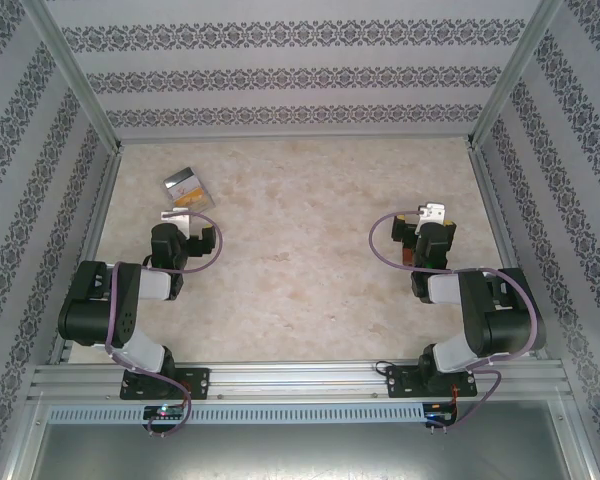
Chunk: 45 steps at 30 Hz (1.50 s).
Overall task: Put the credit cards into the card holder
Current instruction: Move the card holder to the bottom-center of the table.
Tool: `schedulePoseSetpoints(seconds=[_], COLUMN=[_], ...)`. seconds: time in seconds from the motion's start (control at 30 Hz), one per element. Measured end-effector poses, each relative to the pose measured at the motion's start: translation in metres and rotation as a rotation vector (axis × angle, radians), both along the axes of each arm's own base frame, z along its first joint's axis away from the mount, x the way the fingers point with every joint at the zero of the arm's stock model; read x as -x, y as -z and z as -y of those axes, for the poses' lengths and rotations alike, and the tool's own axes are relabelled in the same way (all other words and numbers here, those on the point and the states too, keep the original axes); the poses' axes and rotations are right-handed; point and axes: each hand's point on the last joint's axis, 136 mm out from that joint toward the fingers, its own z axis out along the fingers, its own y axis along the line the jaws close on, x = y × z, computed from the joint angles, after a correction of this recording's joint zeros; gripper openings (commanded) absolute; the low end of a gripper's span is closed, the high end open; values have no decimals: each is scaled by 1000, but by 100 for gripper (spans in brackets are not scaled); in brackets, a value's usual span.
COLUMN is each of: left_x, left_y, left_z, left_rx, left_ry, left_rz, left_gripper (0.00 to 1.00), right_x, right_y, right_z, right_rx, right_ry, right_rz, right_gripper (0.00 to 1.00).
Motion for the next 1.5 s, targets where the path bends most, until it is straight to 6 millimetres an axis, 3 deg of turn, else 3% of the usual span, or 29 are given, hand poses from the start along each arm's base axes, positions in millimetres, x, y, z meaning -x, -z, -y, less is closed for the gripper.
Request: schedulePoseSetpoints(seconds=[0.73, 1.03, 1.2, 1.33, 1.5], left_x=[0, 0, 10, 15, 15], left_y=[0, 0, -2, -11, -52], left_z=[0, 1, 1, 1, 3], left_rx=[0, 1, -1, -2, 10], left_ry=[0, 4, 11, 10, 14], left_rz=[0, 0, 20, 45, 118], left_gripper=[99, 99, 99, 99, 99], right_x=[0, -1, 8, 11, 25], right_y=[0, -4, -10, -28, -66], right_z=[0, -12, -13, -11, -4], right_rx=[0, 13, 22, -3, -93], right_ry=[0, -26, -39, -22, 33], right_rz=[0, 16, 36, 19, 52], right_gripper=[98, 98, 98, 98, 98])
